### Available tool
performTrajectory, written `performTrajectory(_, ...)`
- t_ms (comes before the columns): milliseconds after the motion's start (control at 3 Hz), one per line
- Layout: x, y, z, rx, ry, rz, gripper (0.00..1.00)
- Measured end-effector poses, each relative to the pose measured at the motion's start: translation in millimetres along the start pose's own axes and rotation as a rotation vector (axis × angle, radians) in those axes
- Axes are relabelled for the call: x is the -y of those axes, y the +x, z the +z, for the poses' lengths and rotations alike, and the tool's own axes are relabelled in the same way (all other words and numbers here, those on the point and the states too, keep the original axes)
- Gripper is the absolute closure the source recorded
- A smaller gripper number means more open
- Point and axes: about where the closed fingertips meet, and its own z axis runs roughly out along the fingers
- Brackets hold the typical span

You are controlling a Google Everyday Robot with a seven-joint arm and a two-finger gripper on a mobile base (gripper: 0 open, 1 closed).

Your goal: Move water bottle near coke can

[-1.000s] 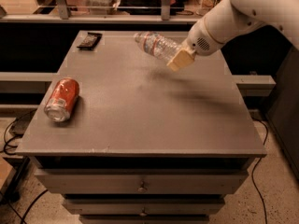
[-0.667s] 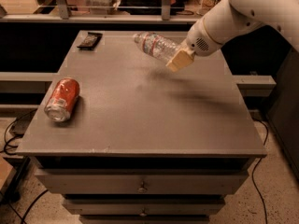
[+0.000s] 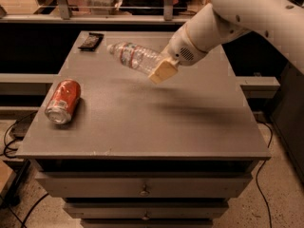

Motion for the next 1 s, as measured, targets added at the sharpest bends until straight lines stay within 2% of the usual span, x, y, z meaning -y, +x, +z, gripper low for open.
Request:
performTrajectory(333,-31,-19,15,0.019,-0.072,-0.058,1.0)
performTrajectory(667,-61,-29,40,0.019,-0.158,-0.079,0.75)
performTrajectory(1000,-69,-29,53,0.012,-0.188,-0.07,0.53)
